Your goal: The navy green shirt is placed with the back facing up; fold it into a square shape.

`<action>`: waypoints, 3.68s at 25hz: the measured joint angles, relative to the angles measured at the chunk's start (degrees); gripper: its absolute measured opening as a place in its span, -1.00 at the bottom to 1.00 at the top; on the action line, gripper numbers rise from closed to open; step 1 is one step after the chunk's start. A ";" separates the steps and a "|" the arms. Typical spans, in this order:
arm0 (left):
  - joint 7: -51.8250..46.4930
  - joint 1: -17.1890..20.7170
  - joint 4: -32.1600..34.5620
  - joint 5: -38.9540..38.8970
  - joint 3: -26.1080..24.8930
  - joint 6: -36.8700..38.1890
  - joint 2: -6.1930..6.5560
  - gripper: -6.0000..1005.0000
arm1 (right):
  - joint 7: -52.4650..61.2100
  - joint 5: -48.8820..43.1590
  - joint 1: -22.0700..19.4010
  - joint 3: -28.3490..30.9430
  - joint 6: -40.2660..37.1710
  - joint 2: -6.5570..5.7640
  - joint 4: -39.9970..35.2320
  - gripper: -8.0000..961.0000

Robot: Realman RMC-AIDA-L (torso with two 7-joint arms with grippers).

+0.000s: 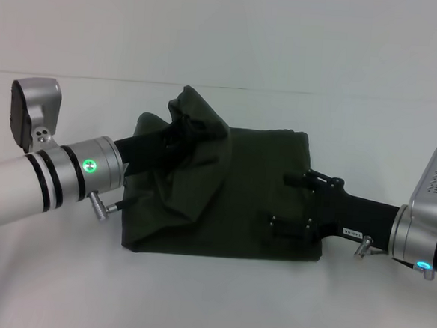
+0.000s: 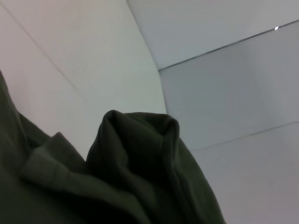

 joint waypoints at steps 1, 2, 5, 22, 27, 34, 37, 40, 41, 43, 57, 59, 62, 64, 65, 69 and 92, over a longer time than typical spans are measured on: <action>0.98 0.00 -0.84 -1.15 0.03 -0.20 -0.04 -0.75 | 0.00 0.12 -0.02 0.00 0.00 -0.01 0.00 0.93; 1.63 -0.07 -1.30 -1.98 0.06 -0.26 -0.06 -0.75 | -0.01 0.23 -0.04 0.00 0.00 -0.01 0.00 0.93; 3.04 -0.37 -2.20 -3.65 0.13 -0.21 -0.14 -0.75 | -0.02 0.38 -0.09 0.00 0.00 -0.01 0.00 0.93; 20.10 -1.75 -10.17 -7.10 0.81 -1.03 -0.34 -0.54 | -0.02 4.63 -5.29 2.53 -0.66 -0.45 -0.62 0.93; 22.12 -1.29 -11.34 -7.63 0.66 -1.99 -0.45 -0.34 | 0.02 4.85 -7.63 7.45 -2.34 -0.46 -0.32 0.93; 22.29 -1.03 -11.72 -9.42 0.49 -2.13 -0.47 -0.05 | 0.58 4.86 -9.01 11.12 -3.95 -0.39 0.18 0.93; 22.25 -0.82 -11.13 -10.37 0.45 0.40 -0.20 0.11 | 2.38 4.86 -9.43 12.69 -4.85 -0.42 0.55 0.93; 22.30 0.24 -8.16 -10.37 0.92 5.65 -0.03 0.36 | 7.52 4.86 -9.93 14.89 -6.52 -0.92 0.36 0.93; 22.48 1.05 -6.21 -10.16 1.57 8.02 0.04 0.44 | 9.64 4.87 -10.03 15.59 -7.39 -1.30 0.20 0.93; 22.95 3.46 -1.41 -9.87 3.71 11.45 0.17 0.60 | 14.12 4.61 -9.88 15.92 -9.73 -2.35 -0.22 0.93; 44.13 19.13 7.52 -9.45 7.23 18.67 4.12 0.86 | 42.32 -22.39 3.53 10.42 -7.15 -1.92 -21.48 0.93; 47.69 19.89 7.31 -9.34 7.35 19.31 3.94 0.86 | 42.28 -25.99 5.49 8.58 -4.20 -0.83 -22.64 0.93; 50.84 21.02 7.15 -9.21 7.48 20.32 3.40 0.86 | 41.74 -27.59 6.44 3.84 -0.64 -0.09 -23.27 0.93; 51.44 21.46 7.18 -9.36 7.31 20.60 3.18 0.86 | 41.68 -27.19 6.48 -0.25 2.15 -0.09 -23.19 0.93; 51.71 21.67 7.18 -9.50 7.24 20.67 3.11 0.86 | 41.68 -27.02 6.50 -2.34 3.66 -0.09 -23.06 0.93; 52.06 21.81 7.11 -9.63 7.22 20.63 2.74 0.86 | 41.87 -26.62 6.39 -9.87 9.43 0.03 -22.42 0.92; 53.76 21.88 6.41 -9.71 7.22 20.20 1.65 0.86 | 42.23 -18.29 6.50 -24.25 23.65 0.26 -20.89 0.37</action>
